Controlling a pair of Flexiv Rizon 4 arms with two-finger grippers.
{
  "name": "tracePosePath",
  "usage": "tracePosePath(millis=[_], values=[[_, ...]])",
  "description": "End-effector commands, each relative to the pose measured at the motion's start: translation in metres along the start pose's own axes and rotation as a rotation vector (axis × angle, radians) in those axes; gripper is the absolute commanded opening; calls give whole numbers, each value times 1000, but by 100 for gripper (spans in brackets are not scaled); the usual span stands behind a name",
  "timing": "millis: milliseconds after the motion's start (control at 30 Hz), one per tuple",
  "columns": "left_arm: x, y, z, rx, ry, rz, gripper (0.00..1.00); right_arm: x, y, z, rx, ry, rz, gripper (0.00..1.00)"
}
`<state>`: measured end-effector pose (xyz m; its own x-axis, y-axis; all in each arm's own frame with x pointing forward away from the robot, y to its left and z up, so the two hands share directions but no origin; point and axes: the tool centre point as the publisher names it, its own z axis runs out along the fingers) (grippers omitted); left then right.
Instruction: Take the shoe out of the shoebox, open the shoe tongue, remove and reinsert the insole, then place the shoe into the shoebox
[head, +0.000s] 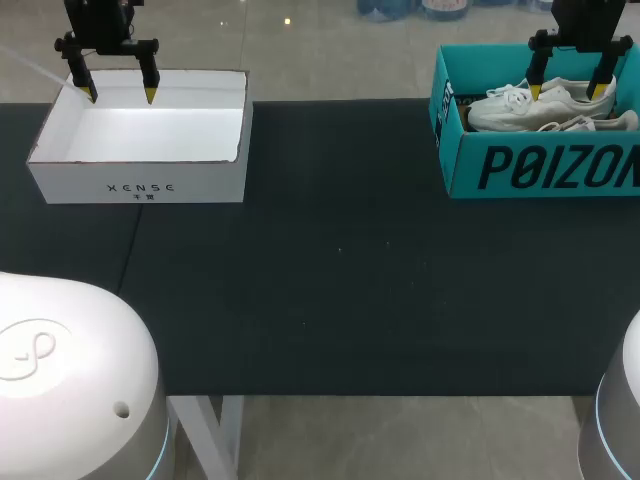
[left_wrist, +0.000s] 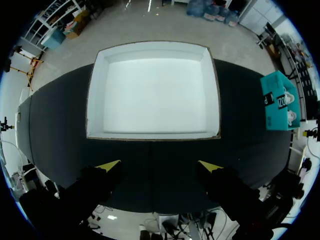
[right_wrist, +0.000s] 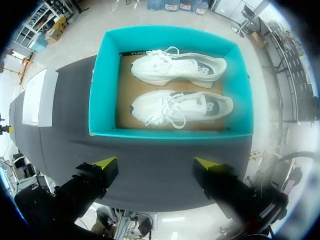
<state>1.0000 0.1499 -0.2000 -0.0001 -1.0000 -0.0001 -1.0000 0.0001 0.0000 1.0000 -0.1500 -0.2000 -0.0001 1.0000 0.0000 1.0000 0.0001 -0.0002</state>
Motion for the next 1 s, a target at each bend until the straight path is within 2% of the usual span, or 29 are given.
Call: tracePosePath(millis=[33, 733, 800, 1000], values=[[0, 0, 0, 0, 0, 0, 100, 0, 0, 0, 0, 0, 0, 100], [0, 0, 0, 0, 0, 0, 100, 0, 0, 0, 0, 0, 0, 100], [0, 0, 0, 0, 0, 0, 100, -5, 6, 0, -7, -2, 20, 100], [0, 0, 0, 0, 0, 0, 100, -43, 24, 13, 9, -75, 101, 100]])
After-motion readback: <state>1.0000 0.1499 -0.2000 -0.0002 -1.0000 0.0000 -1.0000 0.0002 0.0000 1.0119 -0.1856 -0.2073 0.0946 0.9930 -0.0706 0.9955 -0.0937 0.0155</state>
